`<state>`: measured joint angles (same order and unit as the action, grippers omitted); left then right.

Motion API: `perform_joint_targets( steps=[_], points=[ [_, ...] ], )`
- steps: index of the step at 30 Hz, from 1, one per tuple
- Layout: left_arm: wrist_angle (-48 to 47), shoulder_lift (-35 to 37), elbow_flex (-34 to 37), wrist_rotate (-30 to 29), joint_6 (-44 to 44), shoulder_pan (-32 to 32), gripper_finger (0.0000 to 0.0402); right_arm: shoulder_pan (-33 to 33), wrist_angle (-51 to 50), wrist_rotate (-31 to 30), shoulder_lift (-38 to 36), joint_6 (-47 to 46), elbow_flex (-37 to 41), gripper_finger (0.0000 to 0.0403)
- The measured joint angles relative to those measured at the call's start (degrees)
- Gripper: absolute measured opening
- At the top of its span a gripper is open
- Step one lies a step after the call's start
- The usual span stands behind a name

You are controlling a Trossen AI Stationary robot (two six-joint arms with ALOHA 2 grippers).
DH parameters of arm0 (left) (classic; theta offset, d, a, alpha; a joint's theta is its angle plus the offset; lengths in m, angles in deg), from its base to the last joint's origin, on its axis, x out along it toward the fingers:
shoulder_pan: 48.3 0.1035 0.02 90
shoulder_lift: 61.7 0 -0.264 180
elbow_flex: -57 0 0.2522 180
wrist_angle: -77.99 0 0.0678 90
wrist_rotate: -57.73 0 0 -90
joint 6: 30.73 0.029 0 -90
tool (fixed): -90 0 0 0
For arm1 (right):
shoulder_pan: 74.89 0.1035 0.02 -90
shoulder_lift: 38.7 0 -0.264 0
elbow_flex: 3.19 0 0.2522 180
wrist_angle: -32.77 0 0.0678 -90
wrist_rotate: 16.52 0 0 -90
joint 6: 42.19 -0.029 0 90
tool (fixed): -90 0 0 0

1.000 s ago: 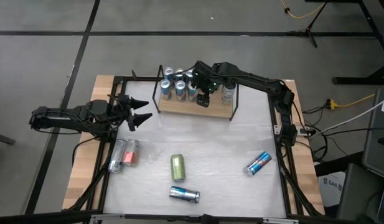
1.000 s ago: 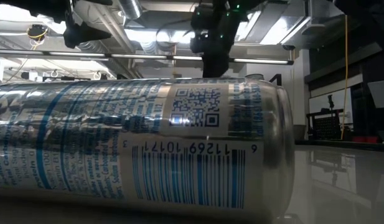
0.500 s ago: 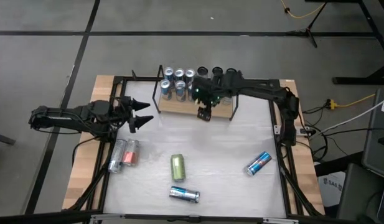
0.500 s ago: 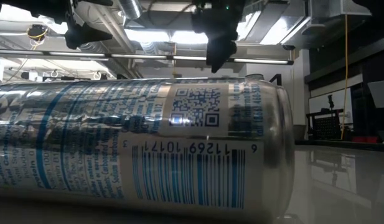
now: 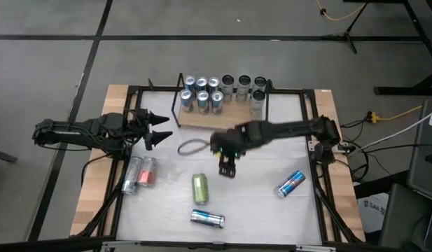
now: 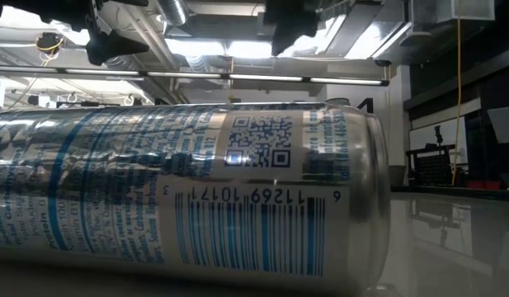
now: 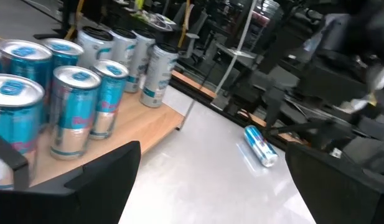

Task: Place canned beverage on shelf
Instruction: Put the blue soda can on the shelf aligned with the other blue soda cans

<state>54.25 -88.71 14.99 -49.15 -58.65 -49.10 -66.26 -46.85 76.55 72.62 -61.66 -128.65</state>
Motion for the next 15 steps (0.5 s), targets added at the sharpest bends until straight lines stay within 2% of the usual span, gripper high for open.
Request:
perform_joint_targets(
  steps=[9,15],
  points=[
    [-0.4,0.0,0.0,5.7,0.0,0.0,0.0396,11.4,10.2,-1.8,2.1,-9.8,0.0,0.0271],
    [-2.1,0.0,0.0,6.1,0.0,0.0,0.0396,17.6,14.5,-5.5,4.5,-14.6,0.0,0.0271]
  ],
)
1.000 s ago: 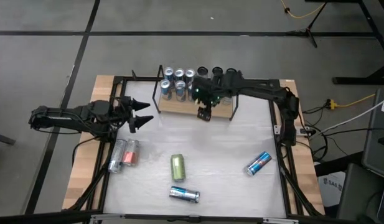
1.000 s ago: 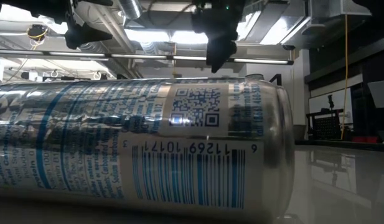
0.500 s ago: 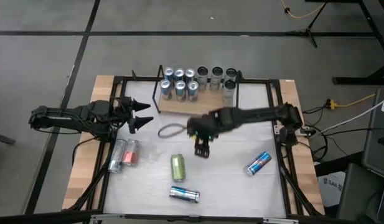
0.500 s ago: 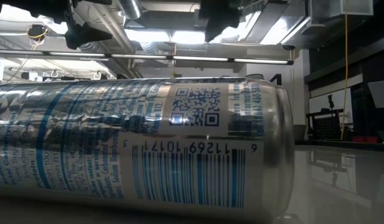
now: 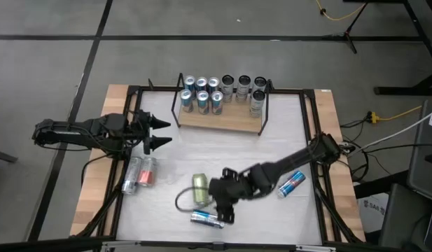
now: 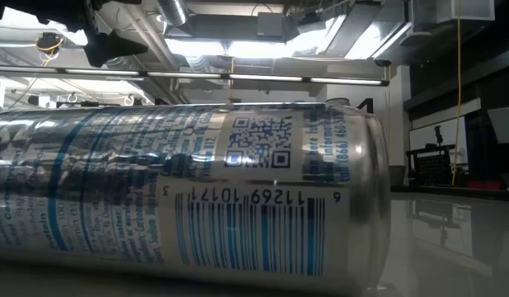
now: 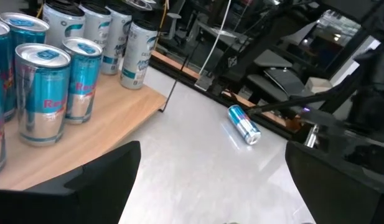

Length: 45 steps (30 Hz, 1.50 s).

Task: Place canned beverage on shelf
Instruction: Put the blue soda can on the shelf aligned with the other blue soda cans

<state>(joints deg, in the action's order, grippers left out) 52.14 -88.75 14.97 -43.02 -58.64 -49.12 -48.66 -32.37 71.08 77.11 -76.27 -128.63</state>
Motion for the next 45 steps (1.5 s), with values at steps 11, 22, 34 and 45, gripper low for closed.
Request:
perform_joint_targets(
  steps=[11,22,34,45],
  points=[
    [-2.5,0.0,0.0,3.8,-0.1,0.0,0.0396,7.2,9.7,-6.9,6.5,-6.4,0.0,0.0271],
    [-2.7,0.0,0.0,3.9,0.0,0.0,0.0396,7.7,8.0,-8.6,12.0,-6.8,0.0,0.0271],
    [-2.9,0.0,0.0,3.8,0.0,0.0,0.0396,7.5,8.5,-6.5,14.6,-7.4,0.0,0.0271],
    [-2.9,0.0,0.0,3.8,0.0,0.0,0.0396,7.5,11.8,-4.3,17.5,-8.1,0.0,0.0271]
  ],
)
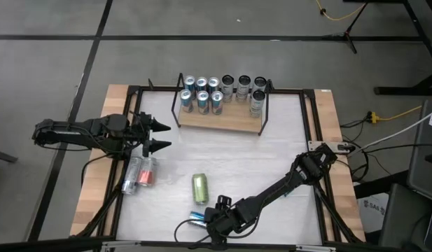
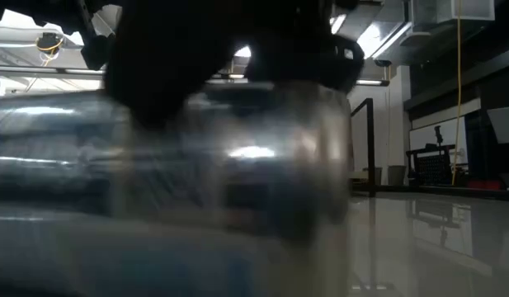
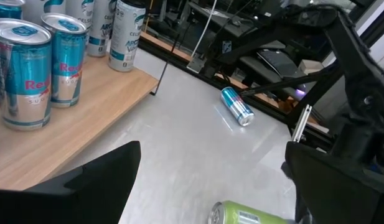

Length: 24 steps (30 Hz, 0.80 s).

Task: Place canned beverage on shelf
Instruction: Put the blue soda can on the shelf aligned with the other blue soda cans

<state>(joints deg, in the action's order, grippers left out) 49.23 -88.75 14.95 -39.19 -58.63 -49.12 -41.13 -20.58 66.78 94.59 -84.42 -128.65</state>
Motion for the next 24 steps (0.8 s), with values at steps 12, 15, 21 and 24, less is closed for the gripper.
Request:
perform_joint_targets(
  steps=[12,15,21,24],
  points=[
    [-1.2,0.0,0.0,0.1,0.0,0.0,0.0396,0.0,0.2,0.2,2.7,0.0,0.0,0.0271],
    [-1.5,0.0,0.0,0.1,0.0,0.0,0.0396,0.0,0.0,0.0,2.7,0.0,0.0,0.0267],
    [-2.2,0.0,0.0,0.2,0.0,0.0,0.0396,0.0,0.0,-0.3,2.7,0.0,0.0,0.0228],
    [-2.5,0.0,0.0,0.2,0.0,0.0,0.0396,0.0,0.0,-0.3,2.7,0.0,0.0,0.0220]
  ],
)
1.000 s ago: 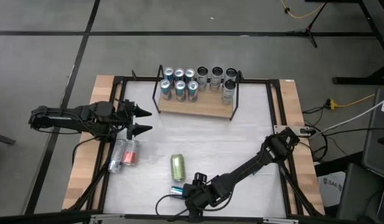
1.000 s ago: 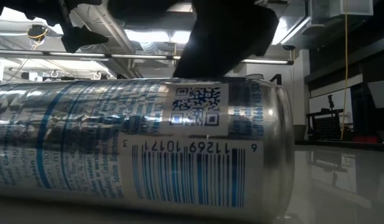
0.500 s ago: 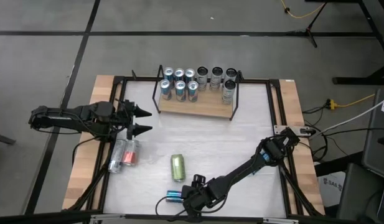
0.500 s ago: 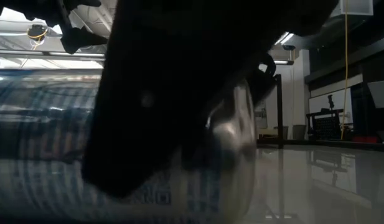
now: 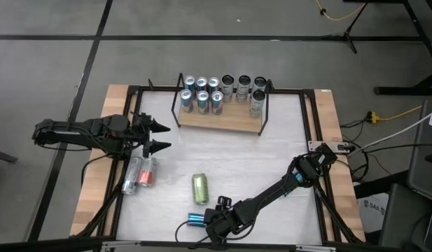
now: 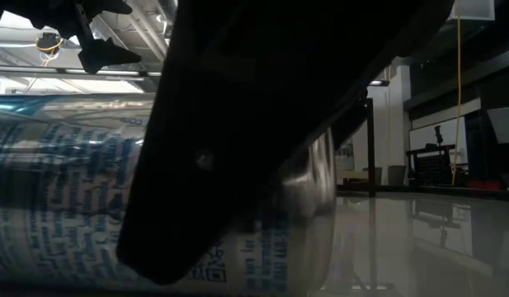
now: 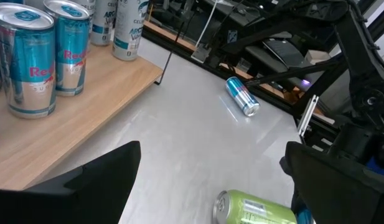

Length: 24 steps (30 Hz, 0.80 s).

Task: Place canned beverage on shelf
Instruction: Put the blue soda can on the shelf aligned with the other blue soda cans

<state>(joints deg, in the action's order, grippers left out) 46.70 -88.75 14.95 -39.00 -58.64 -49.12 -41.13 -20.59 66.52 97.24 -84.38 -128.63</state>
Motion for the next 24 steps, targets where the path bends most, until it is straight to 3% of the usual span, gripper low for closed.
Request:
perform_joint_targets(
  steps=[6,24],
  points=[
    [0.0,0.0,0.0,0.0,0.0,0.0,0.0396,0.0,0.1,0.0,0.0,-0.9,0.0,0.0234],
    [0.0,0.5,0.0,-1.5,0.0,0.0,0.0396,0.0,2.5,-0.3,-2.2,-1.0,0.1,0.0223]
  ],
)
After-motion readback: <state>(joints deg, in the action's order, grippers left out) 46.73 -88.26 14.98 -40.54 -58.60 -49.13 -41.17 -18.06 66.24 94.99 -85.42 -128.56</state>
